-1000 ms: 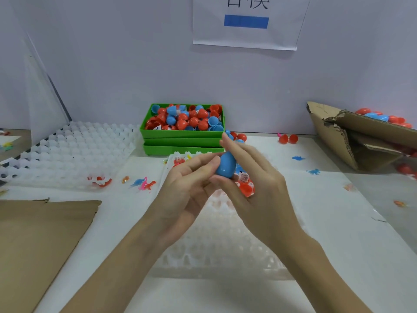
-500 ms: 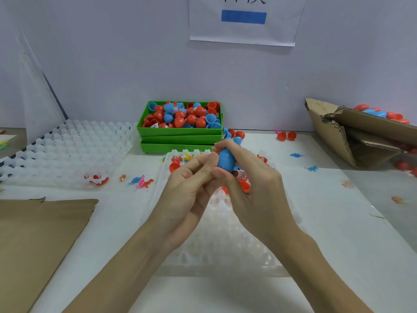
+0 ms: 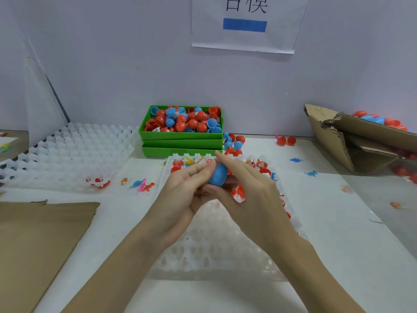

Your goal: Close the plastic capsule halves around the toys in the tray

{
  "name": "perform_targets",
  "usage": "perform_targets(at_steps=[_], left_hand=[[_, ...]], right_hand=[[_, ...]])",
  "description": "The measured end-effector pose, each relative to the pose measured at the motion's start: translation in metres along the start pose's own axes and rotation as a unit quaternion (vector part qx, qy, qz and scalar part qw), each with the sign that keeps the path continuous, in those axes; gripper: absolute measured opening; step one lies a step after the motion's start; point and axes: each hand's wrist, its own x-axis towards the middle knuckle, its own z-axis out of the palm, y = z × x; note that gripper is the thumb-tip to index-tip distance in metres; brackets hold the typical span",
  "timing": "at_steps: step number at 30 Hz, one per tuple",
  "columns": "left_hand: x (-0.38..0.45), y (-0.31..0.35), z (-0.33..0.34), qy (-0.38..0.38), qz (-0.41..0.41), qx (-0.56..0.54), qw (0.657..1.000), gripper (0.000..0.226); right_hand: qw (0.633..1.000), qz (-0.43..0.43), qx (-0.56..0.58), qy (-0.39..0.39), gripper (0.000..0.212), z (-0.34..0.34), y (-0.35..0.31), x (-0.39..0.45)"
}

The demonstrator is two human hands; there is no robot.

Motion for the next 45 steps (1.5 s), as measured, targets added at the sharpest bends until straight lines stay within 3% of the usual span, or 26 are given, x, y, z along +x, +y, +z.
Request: perform_targets(at_steps=[5, 11, 16, 20, 22, 32, 39, 43, 45], left_hand=[[-0.001, 0.001, 0.004, -0.003, -0.019, 0.006, 1.000, 0.044], [0.000, 0.000, 0.006, 0.009, -0.019, 0.033, 0.999, 0.046], [0.000, 0.000, 0.007, -0.001, -0.023, 0.041, 0.999, 0.048], [-0.002, 0.000, 0.002, 0.006, 0.026, 0.177, 0.984, 0.035], [-0.001, -0.002, 0.000, 0.032, 0.036, 0.184, 0.982, 0.035], [0.000, -0.007, 0.005, 0.090, 0.103, 0.198, 0.971, 0.026], [0.004, -0.013, 0.004, 0.105, 0.109, 0.263, 0.953, 0.055], [0.004, -0.010, 0.000, 0.152, 0.134, 0.234, 0.951, 0.063], [0.005, -0.006, -0.004, 0.177, 0.150, 0.226, 0.946, 0.063]], right_hand=[[0.998, 0.023, 0.052, 0.006, 0.045, 0.000, -0.006, 0.000], [0.999, 0.039, 0.014, -0.035, 0.030, -0.003, -0.003, 0.001], [0.997, 0.052, 0.018, -0.061, 0.033, -0.004, 0.000, 0.003], [0.995, 0.072, -0.017, -0.072, 0.048, -0.004, 0.001, 0.002], [0.994, 0.083, -0.023, -0.064, 0.054, -0.004, -0.001, 0.002], [0.997, 0.058, -0.011, -0.052, 0.037, -0.003, -0.007, 0.003], [0.994, 0.091, 0.018, -0.056, 0.030, -0.005, 0.002, 0.004], [0.980, 0.182, 0.076, 0.021, 0.042, -0.024, 0.007, 0.016], [0.923, 0.300, 0.228, 0.078, 0.037, -0.042, 0.020, 0.032]])
